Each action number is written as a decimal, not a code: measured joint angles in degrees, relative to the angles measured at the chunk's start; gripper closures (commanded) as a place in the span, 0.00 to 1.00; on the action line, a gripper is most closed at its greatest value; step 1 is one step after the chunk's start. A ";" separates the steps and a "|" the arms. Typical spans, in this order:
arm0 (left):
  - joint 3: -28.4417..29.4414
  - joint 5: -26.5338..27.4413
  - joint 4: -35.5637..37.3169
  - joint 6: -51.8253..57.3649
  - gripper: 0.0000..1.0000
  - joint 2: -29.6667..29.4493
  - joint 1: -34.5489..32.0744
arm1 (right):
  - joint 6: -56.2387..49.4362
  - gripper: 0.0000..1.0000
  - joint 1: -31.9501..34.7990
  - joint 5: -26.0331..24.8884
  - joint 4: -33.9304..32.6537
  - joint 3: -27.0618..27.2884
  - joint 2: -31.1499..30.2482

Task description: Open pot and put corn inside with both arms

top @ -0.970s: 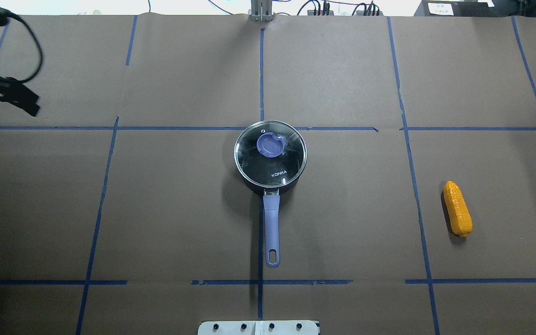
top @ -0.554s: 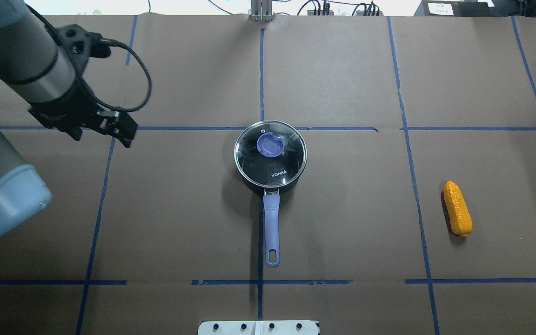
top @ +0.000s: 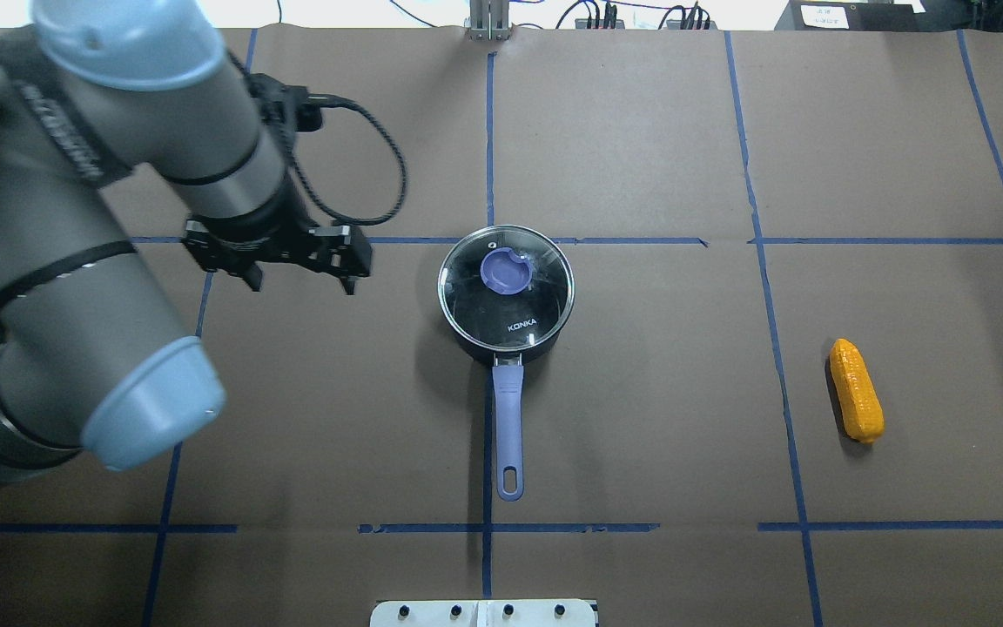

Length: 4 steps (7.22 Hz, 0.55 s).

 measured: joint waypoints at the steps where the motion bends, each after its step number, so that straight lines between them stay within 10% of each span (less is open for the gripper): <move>1: 5.09 0.85 -2.70 -1.67 0.00 -3.50 0.78 | 0.00 0.00 -0.01 0.01 0.00 -0.01 -0.09; 4: 17.80 1.74 -9.36 -3.28 0.00 -10.98 1.82 | 0.00 0.00 -0.14 0.08 0.02 0.05 -0.21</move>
